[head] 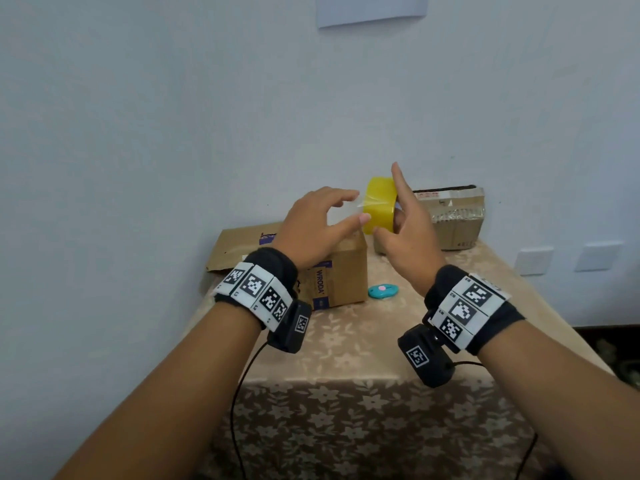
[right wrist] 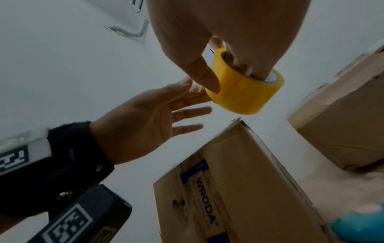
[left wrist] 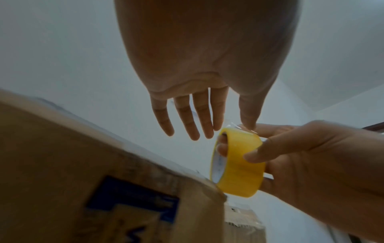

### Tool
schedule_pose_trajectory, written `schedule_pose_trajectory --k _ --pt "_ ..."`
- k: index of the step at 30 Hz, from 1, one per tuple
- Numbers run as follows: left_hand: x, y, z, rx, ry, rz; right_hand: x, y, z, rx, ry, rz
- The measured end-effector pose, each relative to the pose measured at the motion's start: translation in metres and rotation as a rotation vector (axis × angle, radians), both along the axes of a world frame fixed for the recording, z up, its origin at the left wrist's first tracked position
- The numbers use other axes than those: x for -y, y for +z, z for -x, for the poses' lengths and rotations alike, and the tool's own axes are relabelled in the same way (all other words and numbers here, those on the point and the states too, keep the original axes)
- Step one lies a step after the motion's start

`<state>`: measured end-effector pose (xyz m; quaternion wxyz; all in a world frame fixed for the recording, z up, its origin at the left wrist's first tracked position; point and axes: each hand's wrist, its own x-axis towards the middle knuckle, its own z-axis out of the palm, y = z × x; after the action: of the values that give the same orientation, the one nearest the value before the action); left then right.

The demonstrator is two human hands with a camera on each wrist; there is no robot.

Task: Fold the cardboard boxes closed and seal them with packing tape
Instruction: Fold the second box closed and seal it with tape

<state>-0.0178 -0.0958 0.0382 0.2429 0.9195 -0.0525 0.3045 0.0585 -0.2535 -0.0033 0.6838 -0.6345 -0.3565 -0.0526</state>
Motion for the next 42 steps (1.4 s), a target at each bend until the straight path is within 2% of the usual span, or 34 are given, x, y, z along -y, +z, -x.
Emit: schedule_pose_trajectory --k 3,8,11,20,27,32,37,42 --pt "0.012 -0.001 -0.012 0.028 0.004 0.000 0.004 -0.006 -0.009 -0.008 -0.014 -0.003" --pt "0.027 0.004 -0.023 0.076 -0.028 0.158 0.019 -0.020 -0.021 -0.029 -0.080 0.033" --pt "0.034 0.005 -0.028 0.081 -0.013 0.185 0.029 -0.025 -0.024 -0.049 -0.075 0.049" --pt "0.045 0.001 -0.035 -0.117 0.029 0.443 0.039 -0.023 -0.023 -0.050 -0.098 0.081" --pt "0.041 0.001 -0.035 -0.064 0.096 0.429 0.036 -0.024 -0.024 -0.055 -0.085 0.091" --pt "0.042 0.000 -0.034 -0.052 0.126 0.348 0.030 -0.024 -0.023 -0.033 -0.101 0.138" --pt "0.039 0.000 -0.031 -0.060 0.083 0.401 0.030 -0.026 -0.026 -0.029 -0.112 0.170" --pt "0.037 0.002 -0.032 -0.125 0.031 0.533 0.029 -0.025 -0.026 0.043 -0.171 0.338"
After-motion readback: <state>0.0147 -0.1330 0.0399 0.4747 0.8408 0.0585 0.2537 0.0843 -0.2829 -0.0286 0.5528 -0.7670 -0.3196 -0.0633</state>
